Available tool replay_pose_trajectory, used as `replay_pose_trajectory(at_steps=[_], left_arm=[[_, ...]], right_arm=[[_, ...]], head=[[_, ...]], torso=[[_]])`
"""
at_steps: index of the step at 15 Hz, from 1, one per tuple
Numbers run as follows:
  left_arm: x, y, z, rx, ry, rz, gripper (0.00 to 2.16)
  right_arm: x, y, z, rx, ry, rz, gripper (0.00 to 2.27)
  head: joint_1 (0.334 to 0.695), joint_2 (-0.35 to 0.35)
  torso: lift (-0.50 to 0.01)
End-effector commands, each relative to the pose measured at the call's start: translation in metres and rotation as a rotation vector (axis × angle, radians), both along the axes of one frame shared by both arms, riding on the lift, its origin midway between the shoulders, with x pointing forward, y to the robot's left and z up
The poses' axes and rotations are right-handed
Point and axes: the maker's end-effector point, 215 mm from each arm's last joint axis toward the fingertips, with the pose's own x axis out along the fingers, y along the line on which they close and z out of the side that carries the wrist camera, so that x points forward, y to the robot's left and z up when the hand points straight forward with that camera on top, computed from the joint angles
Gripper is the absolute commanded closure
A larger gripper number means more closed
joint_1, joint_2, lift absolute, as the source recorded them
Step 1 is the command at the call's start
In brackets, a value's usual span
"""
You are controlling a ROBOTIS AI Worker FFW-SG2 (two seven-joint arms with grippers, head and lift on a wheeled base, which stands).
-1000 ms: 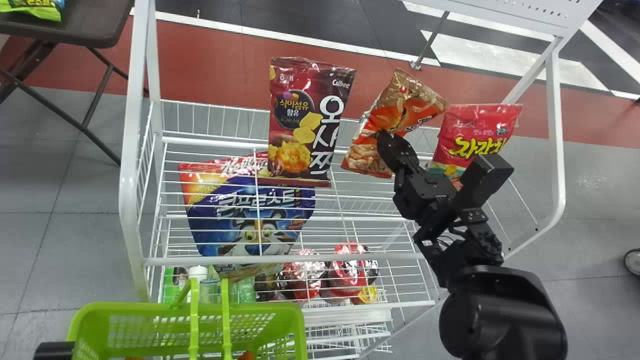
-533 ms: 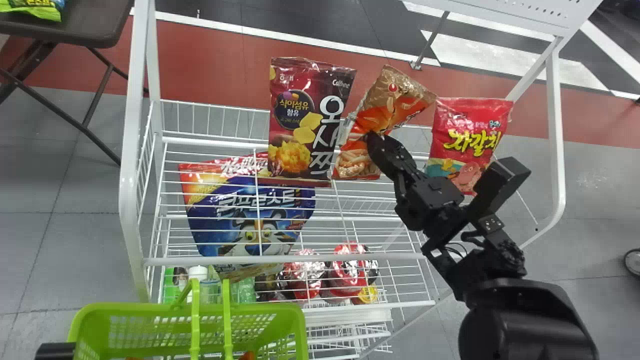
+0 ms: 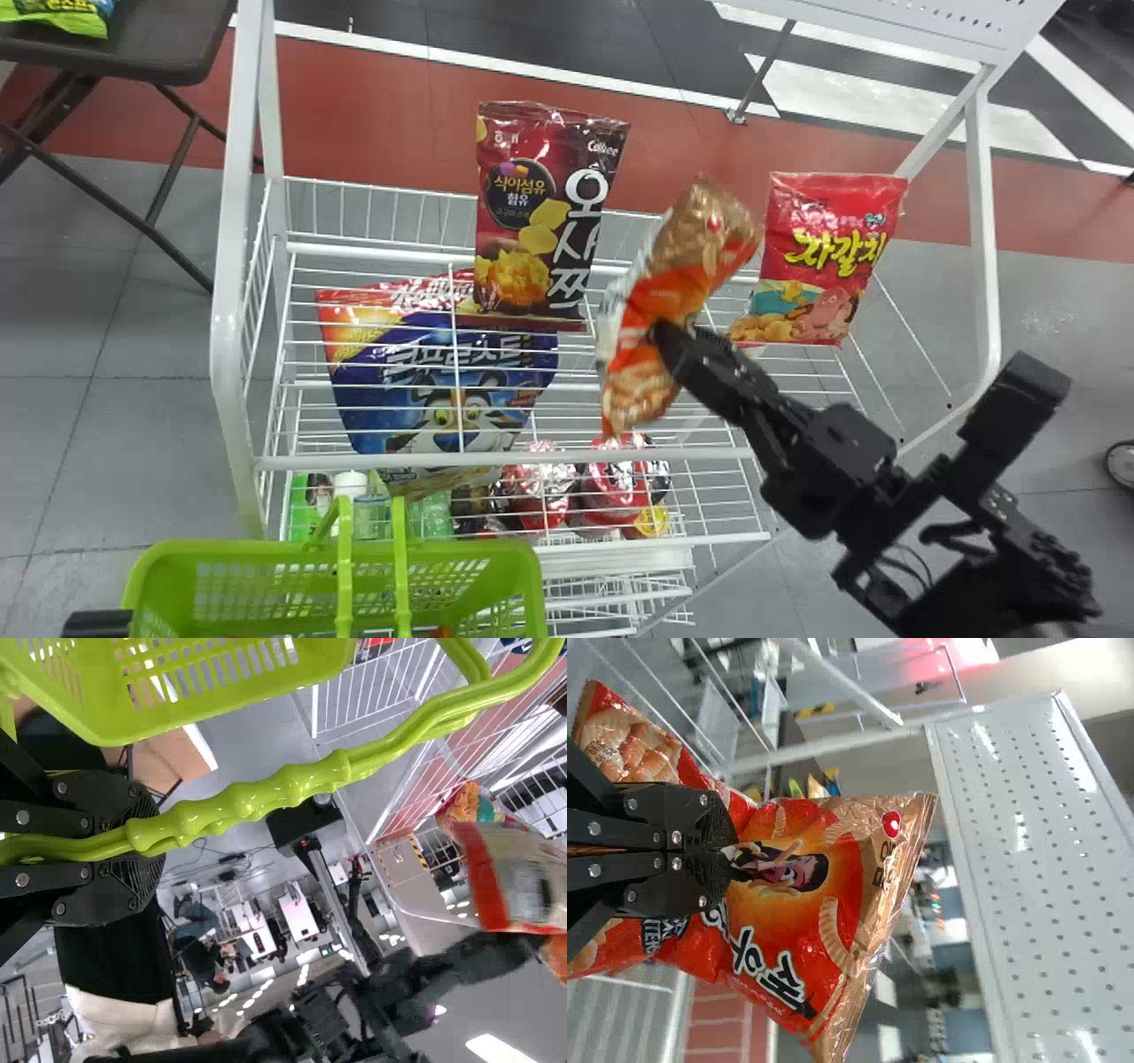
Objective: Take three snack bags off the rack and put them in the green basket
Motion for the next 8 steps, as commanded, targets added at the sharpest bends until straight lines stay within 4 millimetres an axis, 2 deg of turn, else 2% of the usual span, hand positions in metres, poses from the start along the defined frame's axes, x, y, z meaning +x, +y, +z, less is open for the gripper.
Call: replay_pose_trajectory(at_steps=[1, 4, 8], left_arm=[[0.0, -0.001, -0.003, -0.001, 0.007, 0.007, 1.71], [0.001, -0.004, -0.001, -0.009, 0.006, 0.009, 1.71], [0.0, -0.005, 0.002, -0.014, 0.002, 0.006, 1.71]], right_arm=[[-0.029, 0.01, -0.036, 0.095, 0.199, 0.065, 2.11], [-0.067, 0.033, -0.064, 0.213, 0.392, 0.166, 2.11], [-0.101, 0.044, -0.099, 0.292, 0.567, 0.246, 2.11]], head=[[0.695, -0.35], [0.695, -0.35], [0.695, -0.35]], torso=[[-0.024], [-0.024], [-0.024]])
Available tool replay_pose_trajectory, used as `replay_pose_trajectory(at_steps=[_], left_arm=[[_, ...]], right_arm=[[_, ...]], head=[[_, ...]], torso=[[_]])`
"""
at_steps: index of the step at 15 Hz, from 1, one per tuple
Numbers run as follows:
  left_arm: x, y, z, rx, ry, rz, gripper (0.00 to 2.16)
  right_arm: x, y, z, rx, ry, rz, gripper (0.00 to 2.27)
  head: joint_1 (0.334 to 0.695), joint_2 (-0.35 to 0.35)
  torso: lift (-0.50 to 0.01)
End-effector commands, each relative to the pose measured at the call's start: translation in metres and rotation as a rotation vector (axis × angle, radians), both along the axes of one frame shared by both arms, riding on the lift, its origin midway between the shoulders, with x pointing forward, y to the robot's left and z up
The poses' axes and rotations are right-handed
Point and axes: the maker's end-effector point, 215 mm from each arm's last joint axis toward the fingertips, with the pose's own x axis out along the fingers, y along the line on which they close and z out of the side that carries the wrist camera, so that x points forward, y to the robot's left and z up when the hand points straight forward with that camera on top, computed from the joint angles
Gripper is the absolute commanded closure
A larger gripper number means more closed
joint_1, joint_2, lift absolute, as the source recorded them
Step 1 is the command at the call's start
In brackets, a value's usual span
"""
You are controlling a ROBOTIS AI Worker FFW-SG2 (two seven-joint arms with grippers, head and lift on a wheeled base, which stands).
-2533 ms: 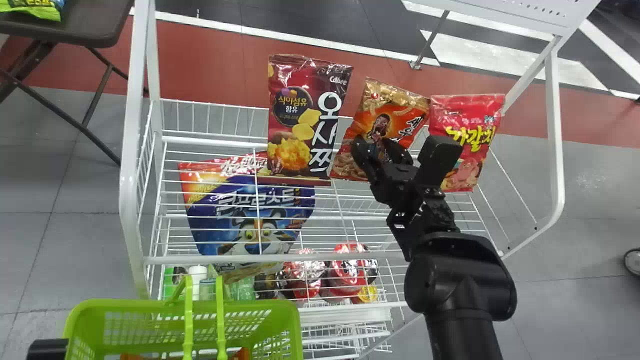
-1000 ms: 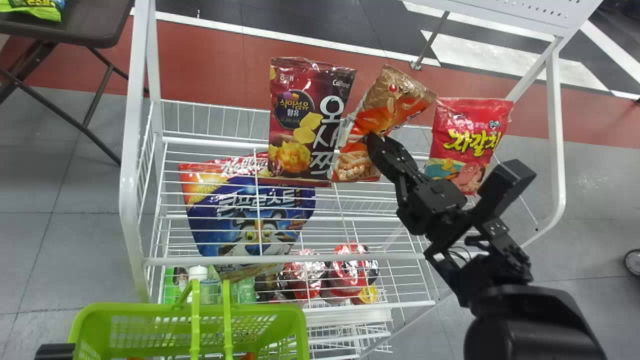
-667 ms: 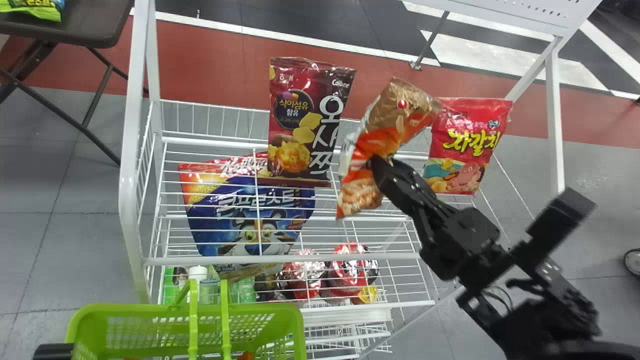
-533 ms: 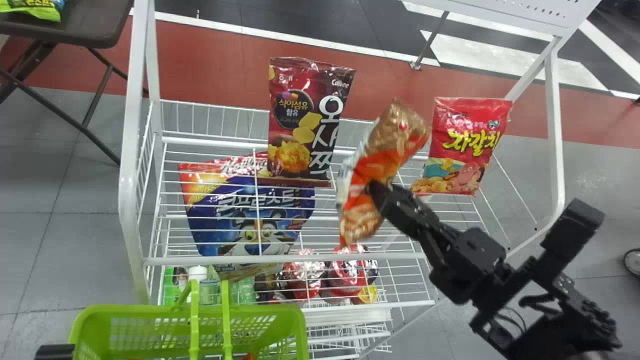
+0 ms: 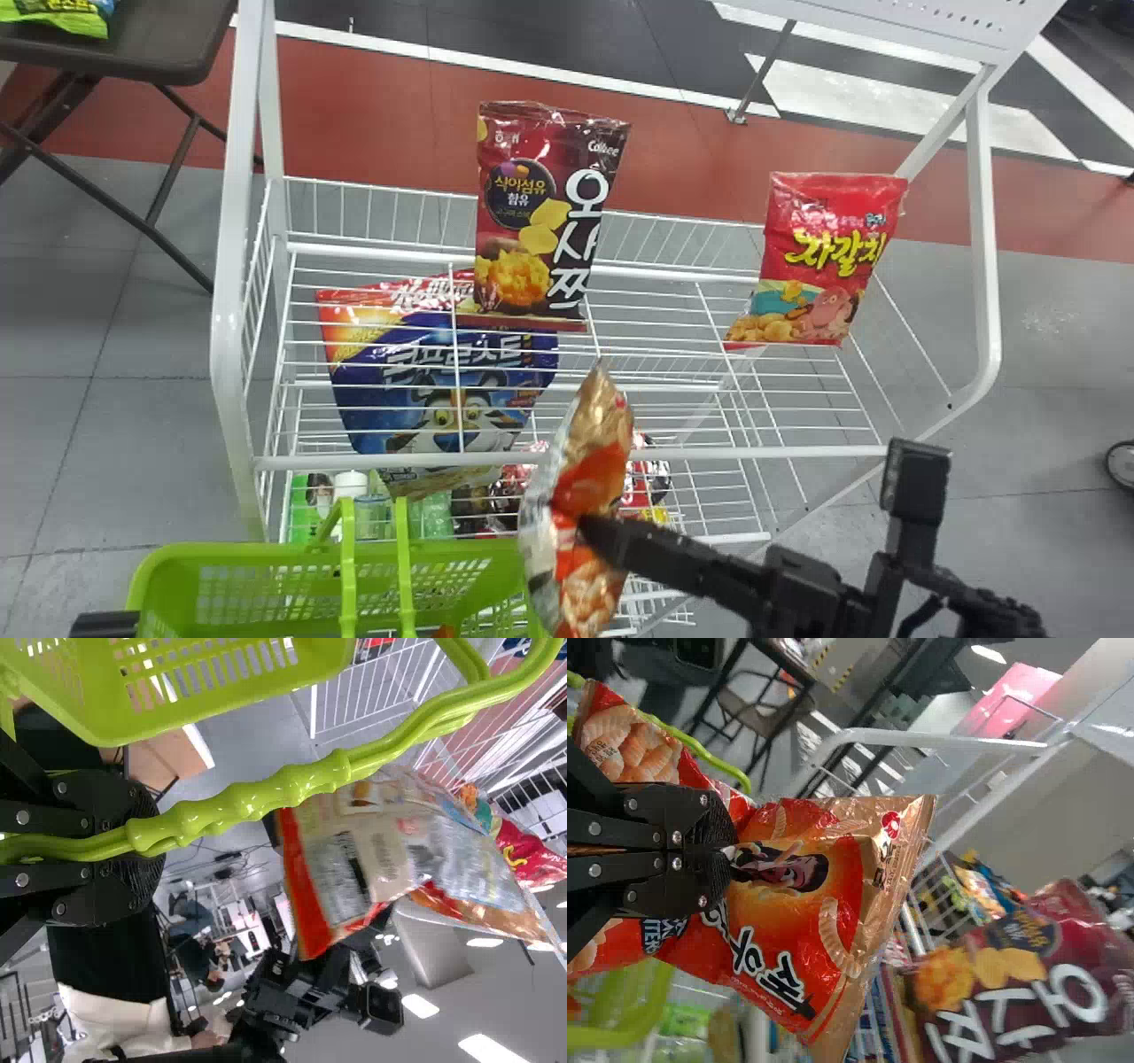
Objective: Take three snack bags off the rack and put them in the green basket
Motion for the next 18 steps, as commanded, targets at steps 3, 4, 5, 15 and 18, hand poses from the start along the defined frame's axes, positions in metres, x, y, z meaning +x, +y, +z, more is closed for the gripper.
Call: replay_pose_trajectory(at_steps=[3, 4, 5, 15, 18], left_arm=[[-0.001, -0.001, 0.003, -0.005, -0.005, -0.002, 1.71], [-0.001, 0.0, 0.003, -0.005, -0.005, -0.003, 1.71], [-0.001, 0.001, 0.003, -0.005, -0.004, -0.002, 1.71], [-0.003, -0.002, 0.005, -0.018, -0.008, -0.003, 1.71], [-0.004, -0.002, 0.007, -0.024, -0.008, -0.006, 1.71]], right_arm=[[-0.027, 0.017, -0.058, 0.043, 0.176, 0.061, 2.11], [-0.032, 0.021, -0.069, 0.061, 0.198, 0.069, 2.11], [-0.036, 0.023, -0.08, 0.067, 0.212, 0.075, 2.11], [-0.064, 0.108, -0.125, 0.031, 0.258, 0.264, 2.0], [-0.056, 0.112, -0.151, -0.05, 0.22, 0.262, 0.82]], head=[[0.695, -0.35], [0.695, -0.35], [0.695, -0.35], [0.695, -0.35], [0.695, -0.35]], torso=[[-0.024], [-0.024], [-0.024], [-0.024], [-0.024]])
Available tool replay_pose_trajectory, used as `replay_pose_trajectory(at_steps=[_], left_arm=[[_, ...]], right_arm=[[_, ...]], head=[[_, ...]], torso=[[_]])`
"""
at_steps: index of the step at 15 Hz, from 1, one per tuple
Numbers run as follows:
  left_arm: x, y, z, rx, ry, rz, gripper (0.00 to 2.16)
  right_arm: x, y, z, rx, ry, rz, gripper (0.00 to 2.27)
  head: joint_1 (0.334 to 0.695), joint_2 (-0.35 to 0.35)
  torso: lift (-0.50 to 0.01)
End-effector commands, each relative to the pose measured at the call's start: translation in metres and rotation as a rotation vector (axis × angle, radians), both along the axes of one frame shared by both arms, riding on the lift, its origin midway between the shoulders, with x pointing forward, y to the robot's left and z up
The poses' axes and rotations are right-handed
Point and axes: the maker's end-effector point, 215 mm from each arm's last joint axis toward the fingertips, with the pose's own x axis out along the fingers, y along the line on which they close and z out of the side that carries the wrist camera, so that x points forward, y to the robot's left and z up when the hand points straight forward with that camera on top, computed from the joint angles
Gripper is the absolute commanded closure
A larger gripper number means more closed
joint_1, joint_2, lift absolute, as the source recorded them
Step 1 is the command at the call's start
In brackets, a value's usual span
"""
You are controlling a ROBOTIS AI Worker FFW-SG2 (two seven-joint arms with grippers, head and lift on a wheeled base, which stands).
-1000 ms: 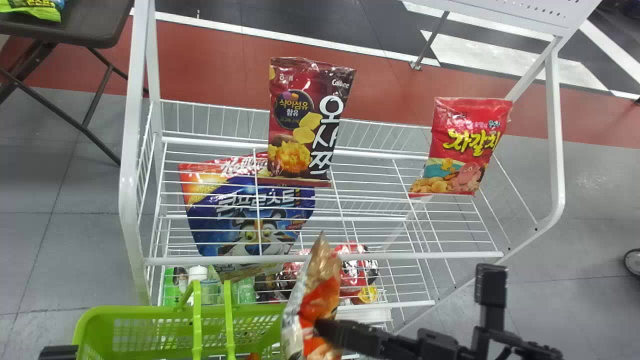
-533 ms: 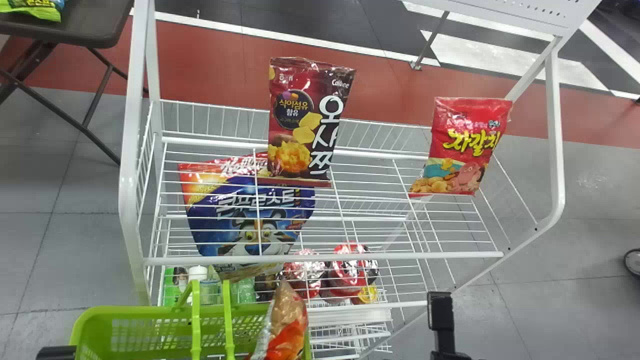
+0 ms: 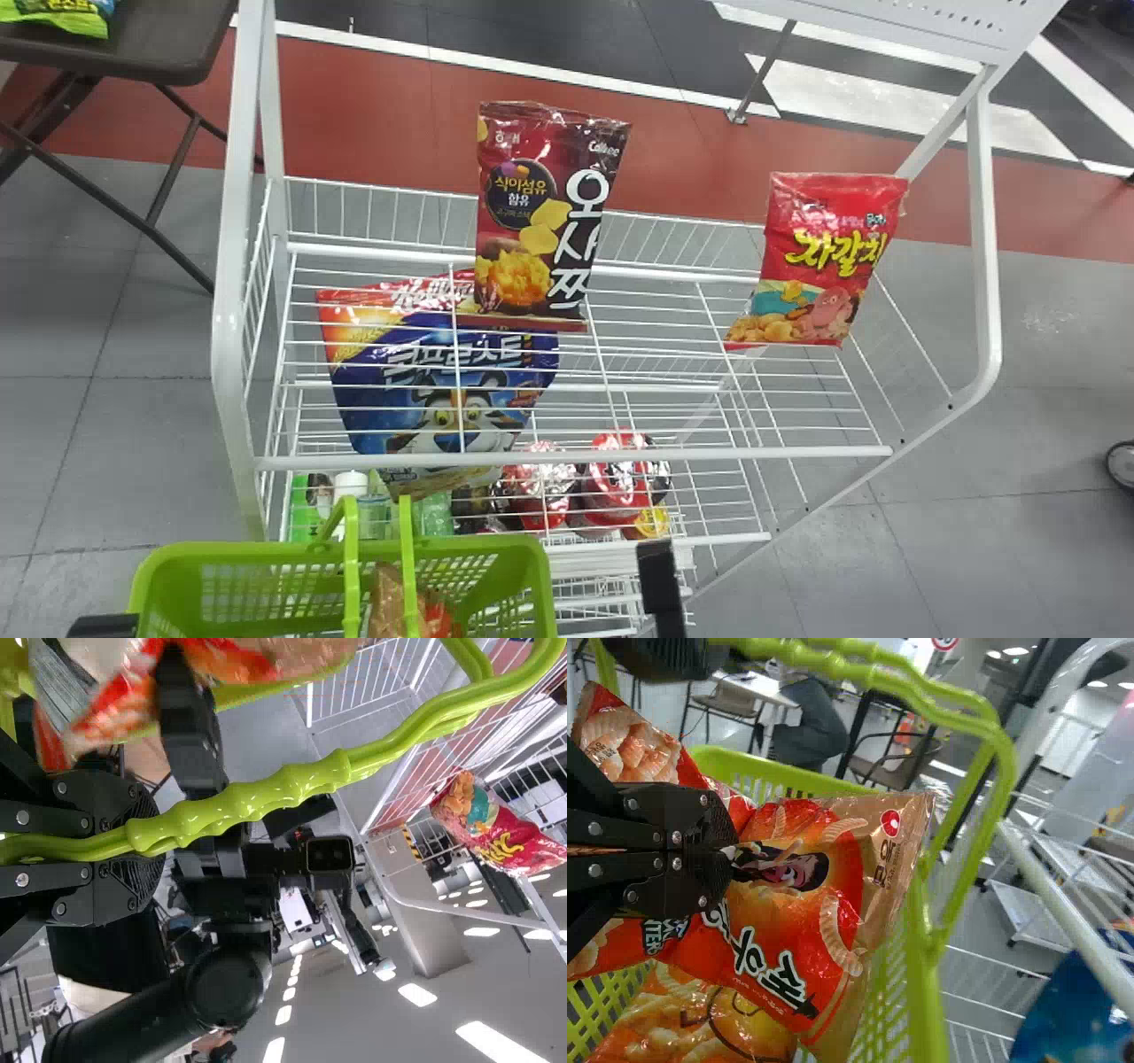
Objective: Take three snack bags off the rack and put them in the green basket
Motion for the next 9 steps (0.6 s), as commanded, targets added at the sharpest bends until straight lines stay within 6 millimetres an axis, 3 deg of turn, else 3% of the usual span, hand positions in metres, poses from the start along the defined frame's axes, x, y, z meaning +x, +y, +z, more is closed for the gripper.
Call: replay_pose_trajectory(at_steps=[1, 2, 5, 7, 9], left_arm=[[0.0, 0.0, 0.001, -0.002, -0.002, 0.001, 1.71], [0.0, 0.0, 0.001, -0.002, -0.002, 0.001, 1.71], [0.0, 0.0, -0.001, 0.001, -0.001, 0.002, 1.71], [0.0, 0.001, -0.001, 0.004, 0.0, 0.004, 1.71], [0.001, 0.001, -0.001, 0.005, -0.002, 0.005, 1.71]], right_arm=[[0.014, -0.005, -0.015, -0.08, -0.069, -0.01, 0.1], [0.023, -0.011, -0.017, -0.115, -0.105, -0.03, 0.0], [0.049, -0.029, -0.011, -0.186, -0.233, -0.091, 0.02], [0.063, -0.032, 0.008, -0.178, -0.318, -0.123, 0.04], [0.082, -0.038, 0.049, -0.128, -0.468, -0.178, 0.08]], head=[[0.695, -0.35], [0.695, -0.35], [0.695, -0.35], [0.695, -0.35], [0.695, -0.35]], torso=[[-0.024], [-0.024], [-0.024], [-0.024], [-0.024]])
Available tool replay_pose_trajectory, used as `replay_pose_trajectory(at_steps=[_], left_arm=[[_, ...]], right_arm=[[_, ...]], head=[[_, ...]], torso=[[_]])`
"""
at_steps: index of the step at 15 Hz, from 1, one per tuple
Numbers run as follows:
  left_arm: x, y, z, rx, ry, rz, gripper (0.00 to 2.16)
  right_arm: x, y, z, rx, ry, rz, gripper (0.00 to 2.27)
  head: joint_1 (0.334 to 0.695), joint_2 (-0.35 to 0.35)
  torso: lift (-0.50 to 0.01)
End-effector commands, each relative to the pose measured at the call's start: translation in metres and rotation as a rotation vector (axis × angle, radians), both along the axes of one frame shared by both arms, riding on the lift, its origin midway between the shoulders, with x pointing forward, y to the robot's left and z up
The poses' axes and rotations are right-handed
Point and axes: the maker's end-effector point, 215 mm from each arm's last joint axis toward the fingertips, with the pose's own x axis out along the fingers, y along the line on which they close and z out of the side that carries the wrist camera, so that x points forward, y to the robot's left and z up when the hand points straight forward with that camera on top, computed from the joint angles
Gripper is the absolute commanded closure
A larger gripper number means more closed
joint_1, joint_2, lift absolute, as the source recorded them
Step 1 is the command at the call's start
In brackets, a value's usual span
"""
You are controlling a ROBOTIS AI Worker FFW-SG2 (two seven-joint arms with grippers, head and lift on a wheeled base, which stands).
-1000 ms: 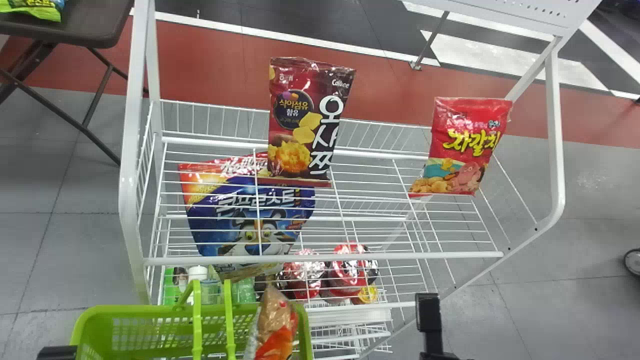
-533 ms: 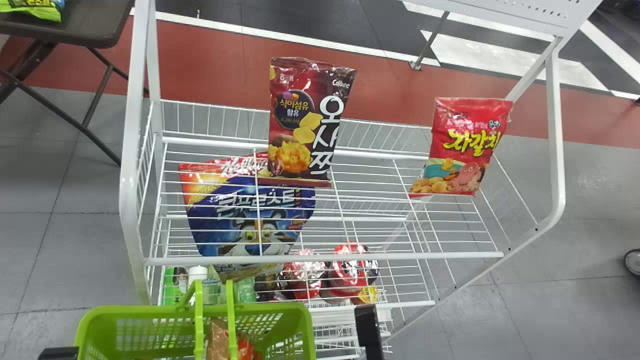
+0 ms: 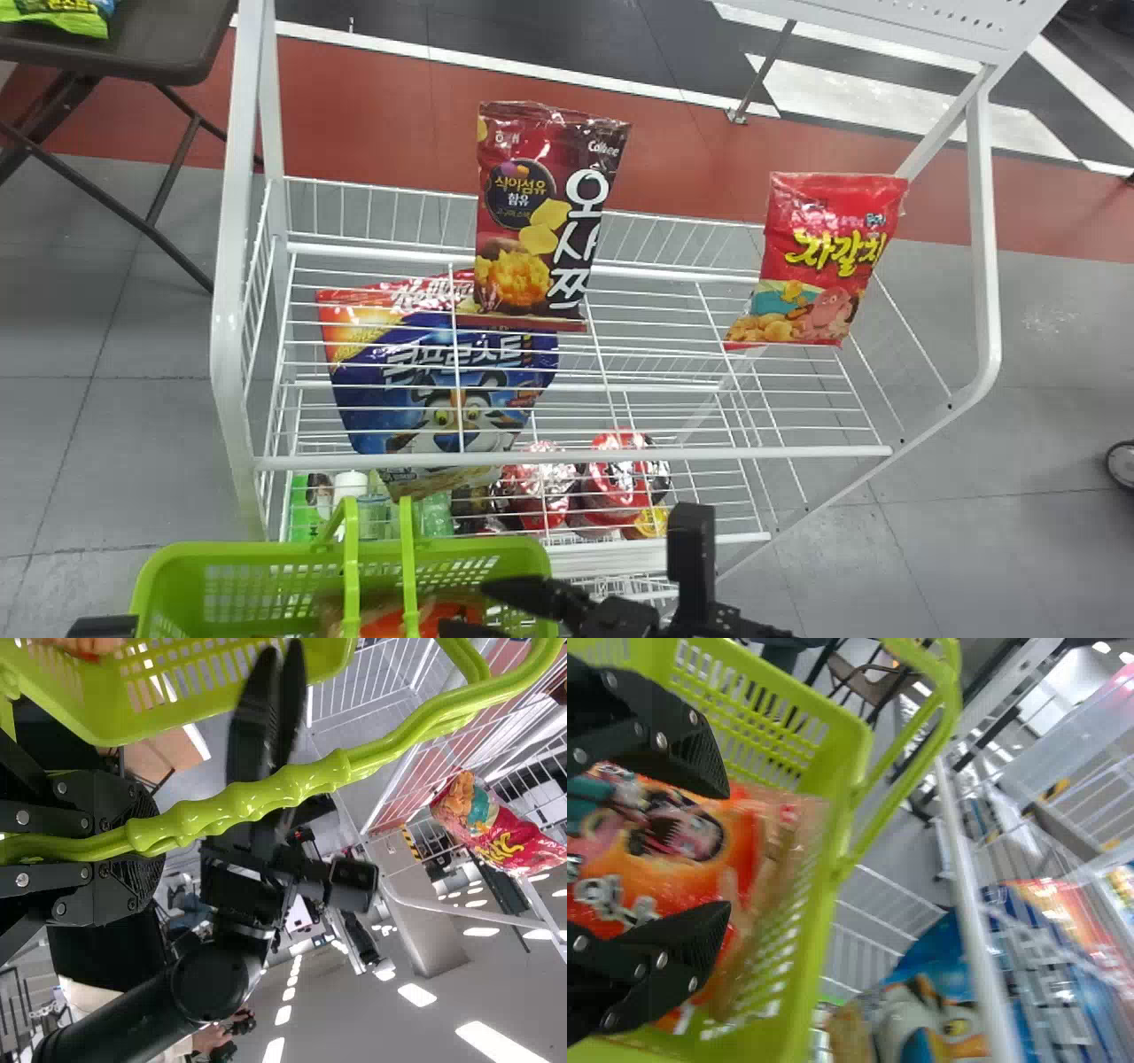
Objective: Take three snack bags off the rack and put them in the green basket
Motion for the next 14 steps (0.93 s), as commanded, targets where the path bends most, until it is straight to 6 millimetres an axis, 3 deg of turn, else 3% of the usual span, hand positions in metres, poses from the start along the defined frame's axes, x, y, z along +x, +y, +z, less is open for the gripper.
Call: replay_pose_trajectory(at_steps=[1, 2, 4, 6, 10, 12, 14], left_arm=[[0.001, 0.001, 0.0, 0.002, -0.003, 0.002, 1.71], [0.0, 0.001, -0.001, 0.003, 0.001, 0.001, 1.71], [-0.001, 0.0, -0.001, 0.002, 0.001, -0.001, 1.71], [0.0, 0.001, -0.001, 0.001, 0.0, 0.001, 1.71], [-0.001, -0.001, 0.0, 0.009, -0.006, -0.008, 1.71], [-0.002, -0.001, -0.002, 0.015, -0.007, -0.013, 1.71], [-0.001, 0.0, -0.001, 0.017, -0.013, -0.015, 1.71]], right_arm=[[0.023, -0.009, 0.057, 0.059, -0.203, -0.047, 0.09], [0.033, -0.017, 0.082, 0.078, -0.281, -0.074, 0.09], [0.058, -0.054, 0.143, 0.065, -0.522, -0.185, 0.09], [0.083, -0.103, 0.174, -0.028, -0.669, -0.339, 0.13], [0.13, -0.211, 0.196, -0.174, -0.824, -0.637, 0.13], [0.152, -0.267, 0.189, -0.225, -0.832, -0.752, 0.19], [0.167, -0.308, 0.181, -0.338, -0.844, -0.836, 0.19]], head=[[0.695, -0.35], [0.695, -0.35], [0.695, -0.35], [0.695, -0.35], [0.695, -0.35], [0.695, -0.35], [0.695, -0.35]], torso=[[-0.024], [-0.024], [-0.024], [-0.024], [-0.024], [-0.024], [-0.024]])
